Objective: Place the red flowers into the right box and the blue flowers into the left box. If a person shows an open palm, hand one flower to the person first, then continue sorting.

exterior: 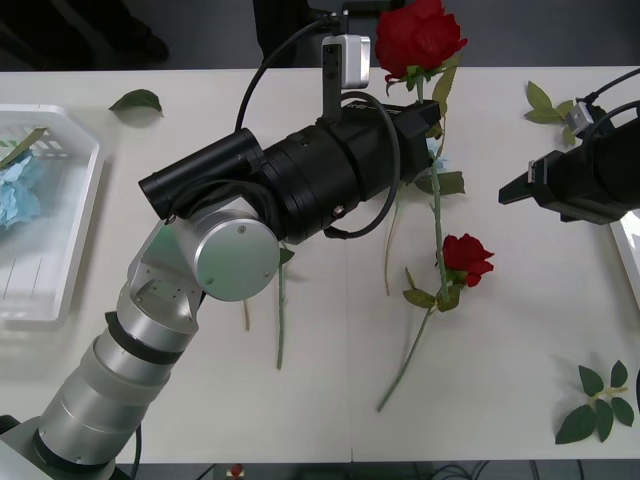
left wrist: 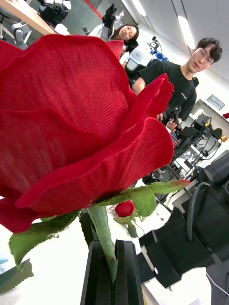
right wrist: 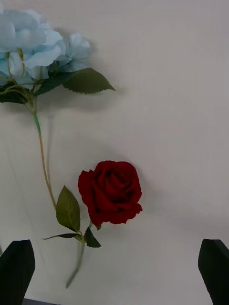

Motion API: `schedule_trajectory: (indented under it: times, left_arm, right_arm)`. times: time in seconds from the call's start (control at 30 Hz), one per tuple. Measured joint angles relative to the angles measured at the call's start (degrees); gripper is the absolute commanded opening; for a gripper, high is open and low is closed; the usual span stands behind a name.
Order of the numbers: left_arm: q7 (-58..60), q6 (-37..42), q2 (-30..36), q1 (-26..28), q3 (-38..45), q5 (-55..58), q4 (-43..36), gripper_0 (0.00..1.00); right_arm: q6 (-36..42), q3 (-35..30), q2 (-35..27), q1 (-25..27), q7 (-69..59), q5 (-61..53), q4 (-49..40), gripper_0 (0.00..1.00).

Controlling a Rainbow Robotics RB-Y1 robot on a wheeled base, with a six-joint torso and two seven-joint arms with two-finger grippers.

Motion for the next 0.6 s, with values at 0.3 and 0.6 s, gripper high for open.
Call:
schedule_trajectory:
  times: [0.3, 0.6]
  left_arm:
    - [0.0, 0.0, 0.0, 0.0, 0.0, 0.0, 0.0, 0.00]
    - [0.0, 0.0, 0.0, 0.0, 0.0, 0.0, 0.0, 0.00]
  right_arm:
    - [1.8, -2.1, 0.0, 0.0, 2.7, -4.7, -4.3, 1.00]
    - [6.5, -13.0, 0.0, 0.0, 13.3, -24.3, -4.4, 1.00]
